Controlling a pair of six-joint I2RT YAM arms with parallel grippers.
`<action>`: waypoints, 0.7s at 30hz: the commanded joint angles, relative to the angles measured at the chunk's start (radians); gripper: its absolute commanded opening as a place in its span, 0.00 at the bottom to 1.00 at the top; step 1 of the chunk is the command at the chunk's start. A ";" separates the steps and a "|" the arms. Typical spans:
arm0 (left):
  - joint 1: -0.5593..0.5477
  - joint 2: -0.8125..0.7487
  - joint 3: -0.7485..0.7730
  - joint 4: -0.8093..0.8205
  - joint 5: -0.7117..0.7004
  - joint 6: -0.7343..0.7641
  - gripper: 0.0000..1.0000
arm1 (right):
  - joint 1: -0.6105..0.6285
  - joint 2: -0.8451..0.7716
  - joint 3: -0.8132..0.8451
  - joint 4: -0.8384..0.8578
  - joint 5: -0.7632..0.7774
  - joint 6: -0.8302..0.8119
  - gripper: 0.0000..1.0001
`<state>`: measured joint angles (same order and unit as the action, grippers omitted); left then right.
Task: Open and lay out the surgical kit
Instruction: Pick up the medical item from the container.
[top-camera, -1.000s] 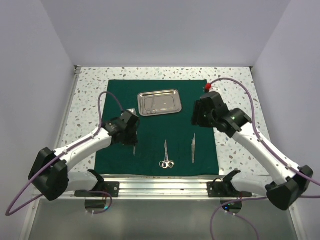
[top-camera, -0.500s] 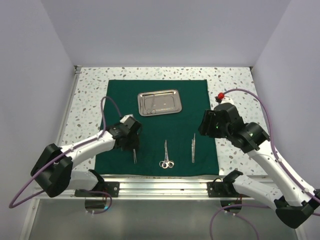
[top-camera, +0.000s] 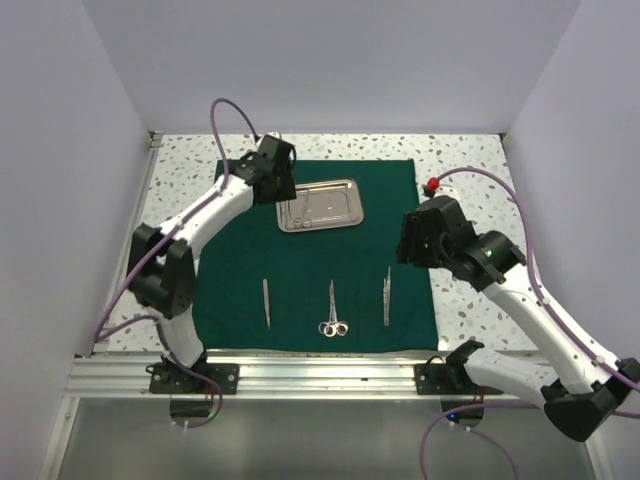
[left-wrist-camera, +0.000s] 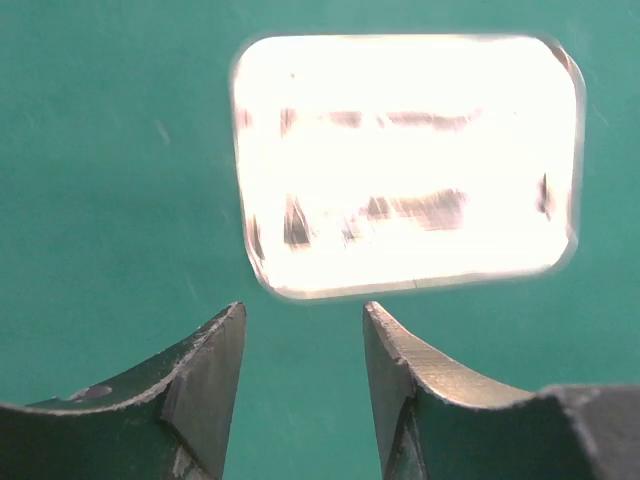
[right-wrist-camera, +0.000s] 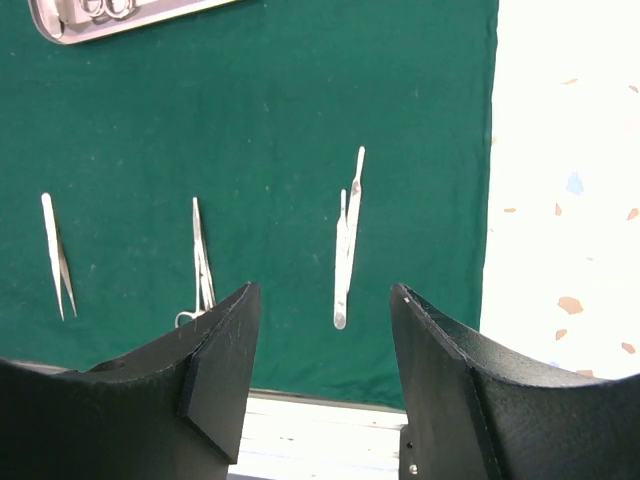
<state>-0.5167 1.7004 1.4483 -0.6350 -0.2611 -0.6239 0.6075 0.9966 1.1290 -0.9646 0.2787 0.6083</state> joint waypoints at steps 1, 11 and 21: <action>0.089 0.207 0.177 0.017 0.048 0.124 0.53 | -0.002 0.059 0.081 0.013 0.033 -0.036 0.59; 0.155 0.623 0.693 -0.065 0.118 0.211 0.48 | -0.003 0.203 0.164 0.015 0.083 -0.044 0.58; 0.172 0.621 0.658 -0.025 0.137 0.236 0.41 | -0.012 0.323 0.244 0.024 0.106 -0.076 0.58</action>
<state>-0.3523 2.3562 2.0933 -0.6731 -0.1402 -0.4232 0.6022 1.2926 1.3308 -0.9607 0.3550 0.5545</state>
